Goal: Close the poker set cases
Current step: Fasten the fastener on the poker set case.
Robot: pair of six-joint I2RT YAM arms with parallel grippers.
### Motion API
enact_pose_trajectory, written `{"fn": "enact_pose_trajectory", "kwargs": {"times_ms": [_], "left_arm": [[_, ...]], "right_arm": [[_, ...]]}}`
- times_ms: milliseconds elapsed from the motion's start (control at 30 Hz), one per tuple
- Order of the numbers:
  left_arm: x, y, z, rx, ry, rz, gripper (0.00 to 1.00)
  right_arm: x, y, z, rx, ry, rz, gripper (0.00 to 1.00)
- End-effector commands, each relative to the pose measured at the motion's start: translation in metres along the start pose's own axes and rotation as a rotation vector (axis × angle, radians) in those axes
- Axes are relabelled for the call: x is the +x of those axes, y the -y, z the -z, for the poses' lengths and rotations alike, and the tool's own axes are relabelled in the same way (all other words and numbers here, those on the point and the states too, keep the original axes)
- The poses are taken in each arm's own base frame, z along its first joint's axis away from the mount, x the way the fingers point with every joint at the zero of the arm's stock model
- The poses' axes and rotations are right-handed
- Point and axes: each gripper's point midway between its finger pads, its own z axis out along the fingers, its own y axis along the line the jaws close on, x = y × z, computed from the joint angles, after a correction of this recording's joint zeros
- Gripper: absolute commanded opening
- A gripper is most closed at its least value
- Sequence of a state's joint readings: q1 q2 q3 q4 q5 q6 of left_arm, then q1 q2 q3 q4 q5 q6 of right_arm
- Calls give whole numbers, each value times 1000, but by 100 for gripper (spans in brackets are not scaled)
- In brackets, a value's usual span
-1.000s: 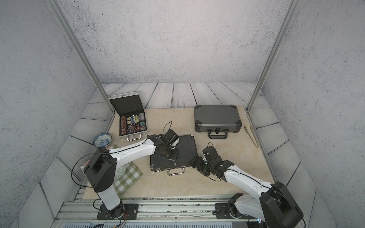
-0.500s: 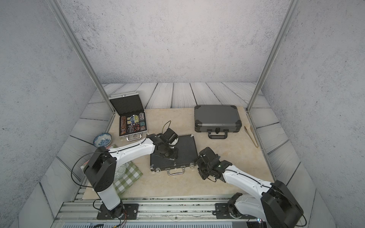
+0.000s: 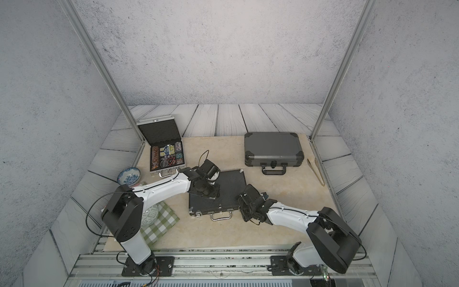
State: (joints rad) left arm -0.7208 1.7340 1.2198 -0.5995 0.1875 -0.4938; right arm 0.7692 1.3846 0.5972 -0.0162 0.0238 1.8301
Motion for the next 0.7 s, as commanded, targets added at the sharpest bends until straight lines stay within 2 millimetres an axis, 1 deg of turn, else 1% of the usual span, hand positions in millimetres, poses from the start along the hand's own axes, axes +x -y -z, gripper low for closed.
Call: {"fn": "enact_pose_trajectory", "kwargs": {"times_ms": [0, 167, 333, 467, 667], "left_arm": [[33, -33, -9, -104, -115, 18, 30], [31, -35, -7, -101, -113, 20, 30], [30, -35, -5, -100, -109, 21, 30], [29, -34, -5, -99, -109, 23, 30], [30, -35, -4, -101, -112, 23, 30]], "right_arm": [[-10, 20, -8, 63, 51, -35, 81], [-15, 35, -8, 98, 71, -5, 81], [-11, 48, -3, 170, 45, 40, 82], [-17, 54, -2, 163, 72, 36, 83], [-20, 56, -6, 176, 87, 75, 82]]}}
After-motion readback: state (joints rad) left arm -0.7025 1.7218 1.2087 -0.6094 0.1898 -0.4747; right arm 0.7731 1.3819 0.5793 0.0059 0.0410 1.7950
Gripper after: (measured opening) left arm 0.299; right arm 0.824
